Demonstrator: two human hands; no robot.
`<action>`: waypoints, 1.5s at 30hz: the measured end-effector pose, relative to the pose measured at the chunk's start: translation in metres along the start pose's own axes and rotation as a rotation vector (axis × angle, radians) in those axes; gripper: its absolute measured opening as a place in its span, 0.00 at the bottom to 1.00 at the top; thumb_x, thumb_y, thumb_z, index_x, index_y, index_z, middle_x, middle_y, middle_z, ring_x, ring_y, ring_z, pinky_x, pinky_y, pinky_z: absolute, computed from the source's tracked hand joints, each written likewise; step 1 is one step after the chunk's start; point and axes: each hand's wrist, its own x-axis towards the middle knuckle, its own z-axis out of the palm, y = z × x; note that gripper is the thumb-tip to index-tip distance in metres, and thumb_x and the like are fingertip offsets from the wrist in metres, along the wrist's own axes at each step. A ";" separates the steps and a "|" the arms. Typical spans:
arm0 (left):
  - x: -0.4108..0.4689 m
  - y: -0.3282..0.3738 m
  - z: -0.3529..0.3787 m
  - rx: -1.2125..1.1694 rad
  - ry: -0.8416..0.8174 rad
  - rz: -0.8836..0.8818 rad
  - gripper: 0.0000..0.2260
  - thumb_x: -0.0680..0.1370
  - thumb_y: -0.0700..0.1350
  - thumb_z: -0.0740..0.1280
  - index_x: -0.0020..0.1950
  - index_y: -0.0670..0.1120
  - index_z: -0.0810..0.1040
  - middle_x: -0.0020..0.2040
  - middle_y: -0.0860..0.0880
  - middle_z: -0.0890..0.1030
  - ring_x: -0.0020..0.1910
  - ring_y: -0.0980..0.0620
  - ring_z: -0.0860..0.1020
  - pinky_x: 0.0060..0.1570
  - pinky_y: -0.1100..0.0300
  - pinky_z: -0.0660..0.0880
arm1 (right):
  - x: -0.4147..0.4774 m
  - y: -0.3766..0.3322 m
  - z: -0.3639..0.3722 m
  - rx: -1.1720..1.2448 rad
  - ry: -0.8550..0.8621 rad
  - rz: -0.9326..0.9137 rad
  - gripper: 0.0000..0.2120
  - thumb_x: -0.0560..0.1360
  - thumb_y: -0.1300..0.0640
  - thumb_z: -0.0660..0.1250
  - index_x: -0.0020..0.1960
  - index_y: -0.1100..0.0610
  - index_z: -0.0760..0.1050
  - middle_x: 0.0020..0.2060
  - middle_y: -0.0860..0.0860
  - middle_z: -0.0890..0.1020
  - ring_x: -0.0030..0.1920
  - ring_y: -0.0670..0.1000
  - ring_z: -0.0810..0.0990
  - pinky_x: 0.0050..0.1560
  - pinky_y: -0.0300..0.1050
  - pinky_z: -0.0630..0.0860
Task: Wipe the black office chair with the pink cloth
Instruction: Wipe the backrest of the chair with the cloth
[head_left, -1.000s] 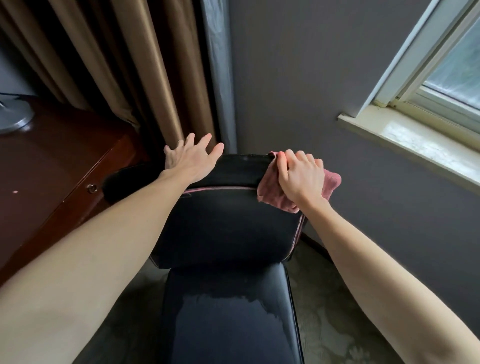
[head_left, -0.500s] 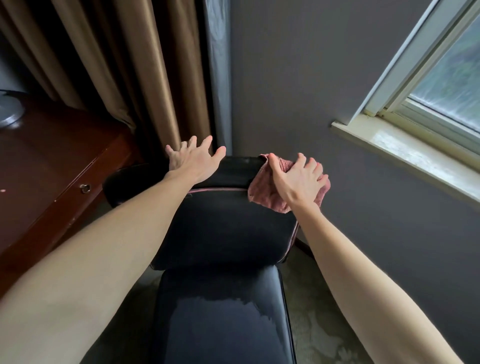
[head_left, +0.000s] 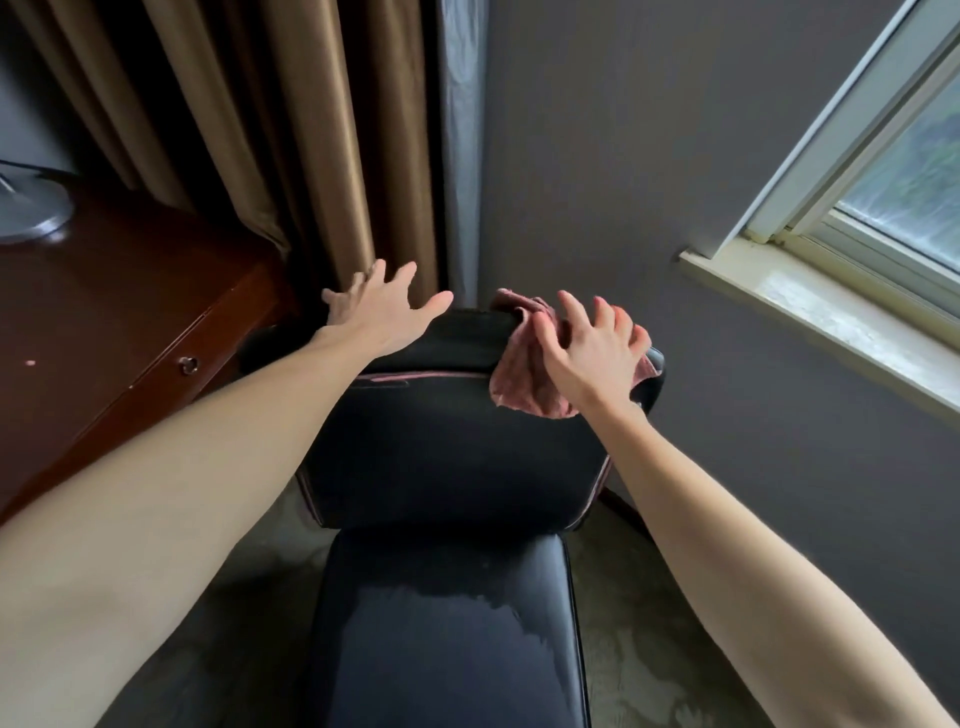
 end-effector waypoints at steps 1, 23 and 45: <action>-0.001 -0.004 0.001 0.002 -0.017 -0.019 0.36 0.77 0.73 0.46 0.80 0.56 0.55 0.81 0.45 0.55 0.77 0.40 0.57 0.71 0.33 0.54 | -0.001 0.005 -0.001 -0.009 -0.039 0.042 0.24 0.80 0.36 0.49 0.71 0.42 0.68 0.68 0.55 0.72 0.69 0.58 0.66 0.71 0.58 0.53; 0.003 -0.001 0.017 0.023 0.053 0.000 0.33 0.78 0.70 0.42 0.79 0.56 0.58 0.79 0.46 0.60 0.76 0.42 0.61 0.71 0.32 0.53 | -0.002 -0.003 0.016 0.105 0.183 -0.424 0.12 0.82 0.55 0.58 0.58 0.59 0.76 0.50 0.54 0.82 0.49 0.57 0.79 0.54 0.50 0.71; -0.002 -0.040 0.011 0.006 0.047 -0.033 0.27 0.83 0.63 0.42 0.80 0.55 0.56 0.80 0.44 0.55 0.78 0.42 0.57 0.72 0.31 0.47 | 0.004 -0.090 0.039 0.025 0.184 -0.247 0.16 0.78 0.55 0.51 0.41 0.57 0.75 0.37 0.52 0.79 0.39 0.57 0.77 0.44 0.50 0.66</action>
